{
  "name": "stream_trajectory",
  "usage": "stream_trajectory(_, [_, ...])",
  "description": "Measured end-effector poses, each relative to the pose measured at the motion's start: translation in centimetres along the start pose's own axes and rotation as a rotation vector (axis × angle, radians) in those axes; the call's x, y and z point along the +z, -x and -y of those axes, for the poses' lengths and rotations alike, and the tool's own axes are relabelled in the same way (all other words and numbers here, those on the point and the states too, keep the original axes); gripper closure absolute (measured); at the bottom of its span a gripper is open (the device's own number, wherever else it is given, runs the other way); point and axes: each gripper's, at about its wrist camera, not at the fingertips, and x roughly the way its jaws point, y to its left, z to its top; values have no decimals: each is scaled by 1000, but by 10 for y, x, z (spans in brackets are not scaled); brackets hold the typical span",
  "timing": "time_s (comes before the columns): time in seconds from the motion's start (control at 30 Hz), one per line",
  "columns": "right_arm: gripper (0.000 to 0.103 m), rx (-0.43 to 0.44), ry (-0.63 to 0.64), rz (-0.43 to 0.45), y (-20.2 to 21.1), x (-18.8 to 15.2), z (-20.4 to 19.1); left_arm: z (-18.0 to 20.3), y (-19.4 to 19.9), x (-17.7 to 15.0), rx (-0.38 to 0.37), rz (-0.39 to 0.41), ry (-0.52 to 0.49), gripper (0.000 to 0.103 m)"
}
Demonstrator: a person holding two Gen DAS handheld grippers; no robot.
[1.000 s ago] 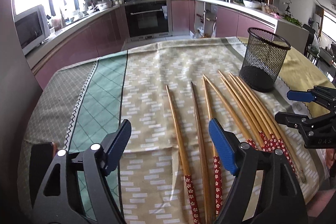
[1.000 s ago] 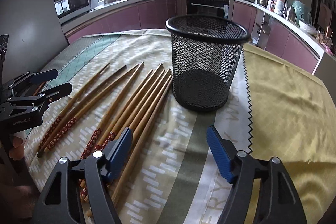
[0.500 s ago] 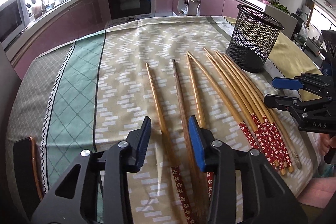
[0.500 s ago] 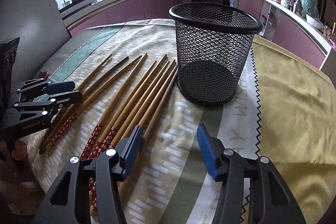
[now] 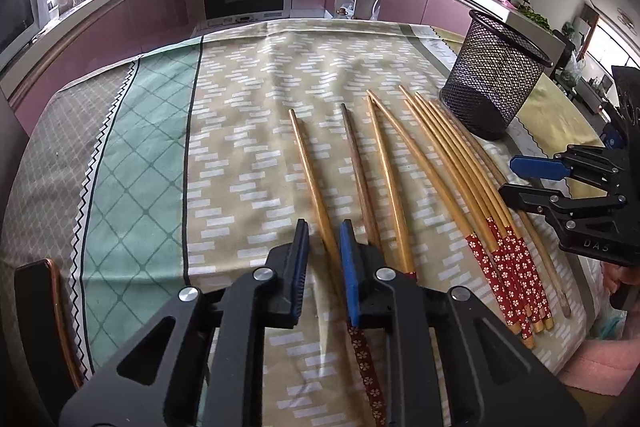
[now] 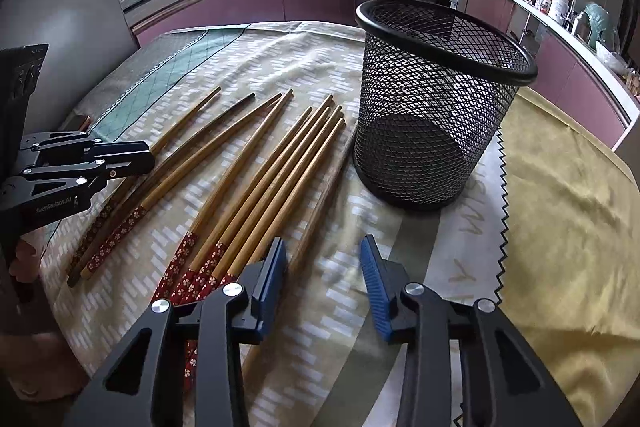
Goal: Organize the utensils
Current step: 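Lower the left tool onto a wooden chopstick while the right tool reaches another chopstick, then close the left tool on its chopstick while the right tool grasps one, lifting both upright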
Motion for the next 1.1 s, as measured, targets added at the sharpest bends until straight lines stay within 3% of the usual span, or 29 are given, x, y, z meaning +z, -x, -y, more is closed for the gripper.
stream_trajectory(0.2, [74,27,-23,-4,-6,8,5,3,-8,10,1,-11,1,90])
stream_trajectory(0.33, [92,77,-61,-1,-7,10,9,6,-11,13,4,-10,25,95])
stream_trajectory(0.67, [97,152,-128,66,15,3,19,9,12,14,-18,45,51,95])
stream_trajectory(1.1, [97,239,-106,278,78,7,25,36,96,45,-209,223,-1,95])
